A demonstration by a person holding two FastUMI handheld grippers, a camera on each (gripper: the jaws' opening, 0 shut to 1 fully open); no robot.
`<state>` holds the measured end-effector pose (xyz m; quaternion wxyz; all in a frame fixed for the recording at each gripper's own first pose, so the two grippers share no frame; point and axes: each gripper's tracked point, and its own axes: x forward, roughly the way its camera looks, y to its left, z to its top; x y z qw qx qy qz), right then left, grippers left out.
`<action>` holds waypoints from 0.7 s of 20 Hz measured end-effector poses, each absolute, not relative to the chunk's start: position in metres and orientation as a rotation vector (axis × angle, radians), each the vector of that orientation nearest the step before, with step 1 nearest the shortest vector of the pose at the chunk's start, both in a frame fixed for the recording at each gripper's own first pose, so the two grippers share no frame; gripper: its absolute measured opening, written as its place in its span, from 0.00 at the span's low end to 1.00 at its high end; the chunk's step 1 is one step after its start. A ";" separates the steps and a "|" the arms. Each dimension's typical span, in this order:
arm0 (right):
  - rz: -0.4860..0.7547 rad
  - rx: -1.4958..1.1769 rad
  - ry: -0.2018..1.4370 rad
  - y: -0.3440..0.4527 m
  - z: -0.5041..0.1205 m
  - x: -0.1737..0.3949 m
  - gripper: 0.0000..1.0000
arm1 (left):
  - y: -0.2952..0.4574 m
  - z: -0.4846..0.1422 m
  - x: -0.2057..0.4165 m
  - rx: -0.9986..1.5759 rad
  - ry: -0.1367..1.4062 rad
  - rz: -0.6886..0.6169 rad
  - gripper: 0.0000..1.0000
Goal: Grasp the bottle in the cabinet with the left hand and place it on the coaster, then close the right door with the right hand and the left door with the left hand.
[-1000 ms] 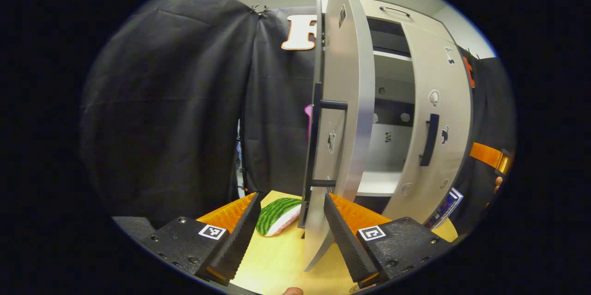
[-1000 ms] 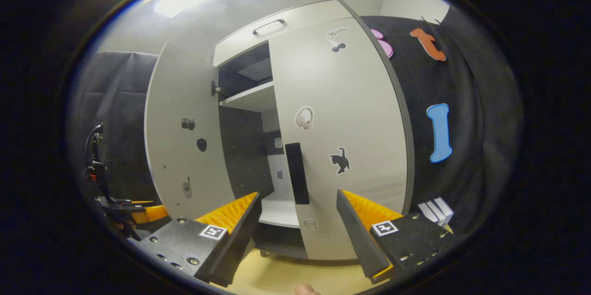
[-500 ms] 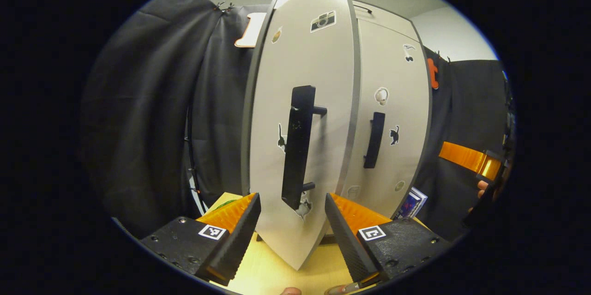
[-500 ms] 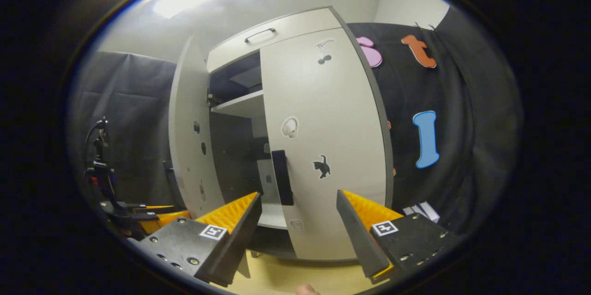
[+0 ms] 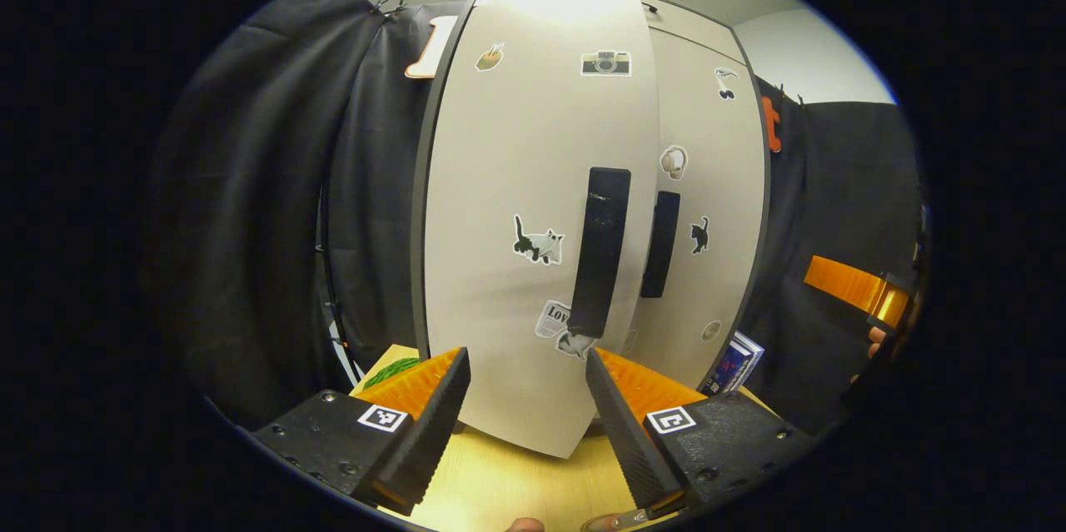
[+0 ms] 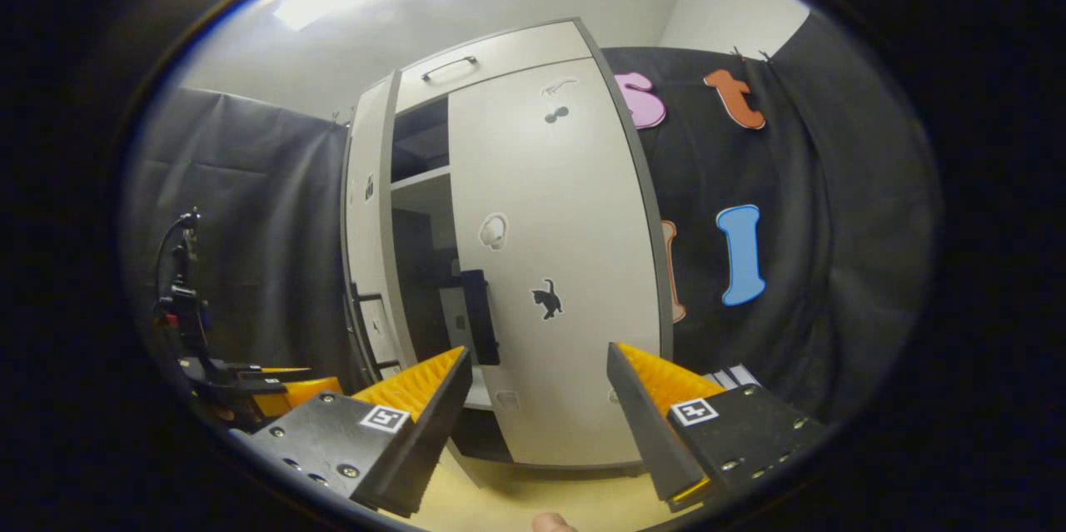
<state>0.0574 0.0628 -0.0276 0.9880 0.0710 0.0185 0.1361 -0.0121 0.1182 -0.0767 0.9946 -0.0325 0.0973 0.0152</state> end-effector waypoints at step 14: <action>0.261 0.142 0.045 0.056 -0.030 0.061 0.98 | 0.112 -0.076 -0.005 -0.054 0.199 0.020 0.89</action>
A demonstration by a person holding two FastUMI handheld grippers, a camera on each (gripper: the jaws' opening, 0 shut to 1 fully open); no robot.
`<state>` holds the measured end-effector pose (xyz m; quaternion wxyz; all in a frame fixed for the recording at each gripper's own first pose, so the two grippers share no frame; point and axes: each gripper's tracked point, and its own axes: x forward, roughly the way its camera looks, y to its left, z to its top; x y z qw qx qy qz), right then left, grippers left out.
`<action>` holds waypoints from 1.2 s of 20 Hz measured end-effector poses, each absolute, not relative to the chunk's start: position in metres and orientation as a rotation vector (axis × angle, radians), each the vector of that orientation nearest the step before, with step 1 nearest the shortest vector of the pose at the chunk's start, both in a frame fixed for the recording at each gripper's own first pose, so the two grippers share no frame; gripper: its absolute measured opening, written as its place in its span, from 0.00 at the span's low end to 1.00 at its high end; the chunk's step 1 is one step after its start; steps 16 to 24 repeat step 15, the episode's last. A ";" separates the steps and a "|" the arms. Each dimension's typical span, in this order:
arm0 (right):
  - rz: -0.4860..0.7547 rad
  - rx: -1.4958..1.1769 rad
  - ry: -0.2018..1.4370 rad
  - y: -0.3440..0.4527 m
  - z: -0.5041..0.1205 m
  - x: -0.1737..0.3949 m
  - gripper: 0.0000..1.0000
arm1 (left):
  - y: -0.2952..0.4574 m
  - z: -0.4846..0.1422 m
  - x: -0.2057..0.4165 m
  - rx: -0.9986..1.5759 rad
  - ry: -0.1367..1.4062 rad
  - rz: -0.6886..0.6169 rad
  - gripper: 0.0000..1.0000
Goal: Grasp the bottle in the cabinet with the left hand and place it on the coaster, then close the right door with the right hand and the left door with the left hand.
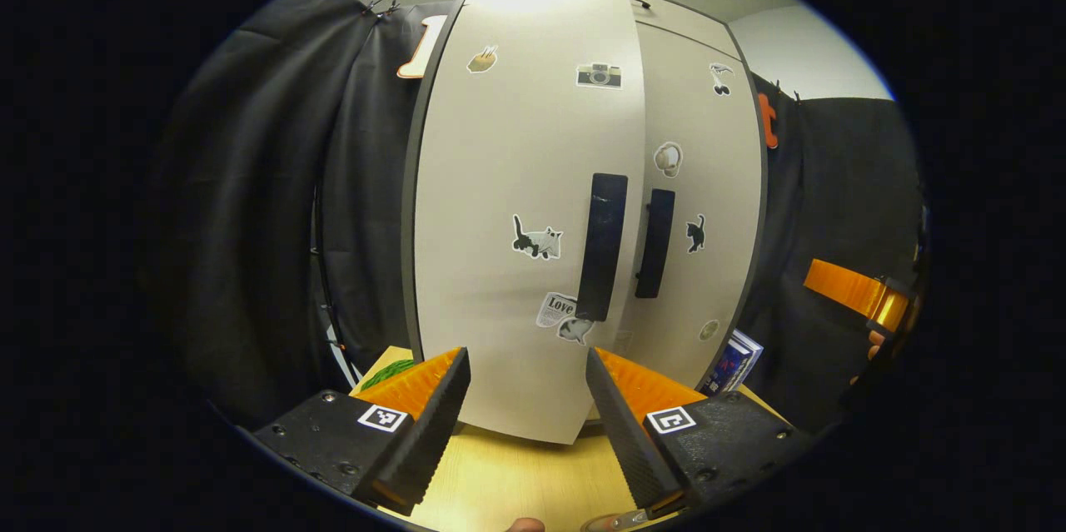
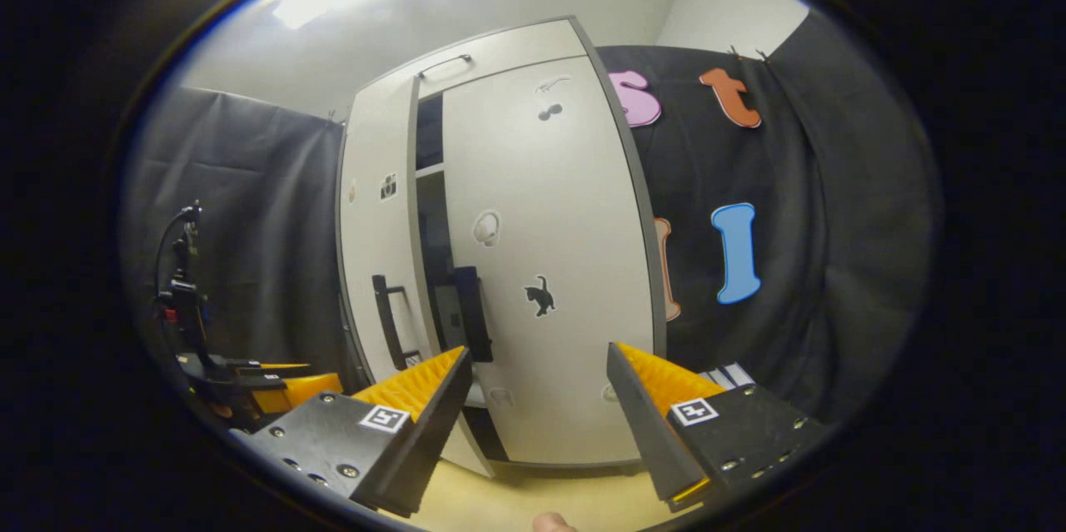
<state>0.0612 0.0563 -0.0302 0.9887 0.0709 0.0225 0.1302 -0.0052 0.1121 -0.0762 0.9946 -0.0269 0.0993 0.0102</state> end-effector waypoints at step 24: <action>0.259 0.141 0.052 0.054 -0.033 0.066 0.98 | 0.111 -0.079 0.002 -0.056 0.207 0.022 0.89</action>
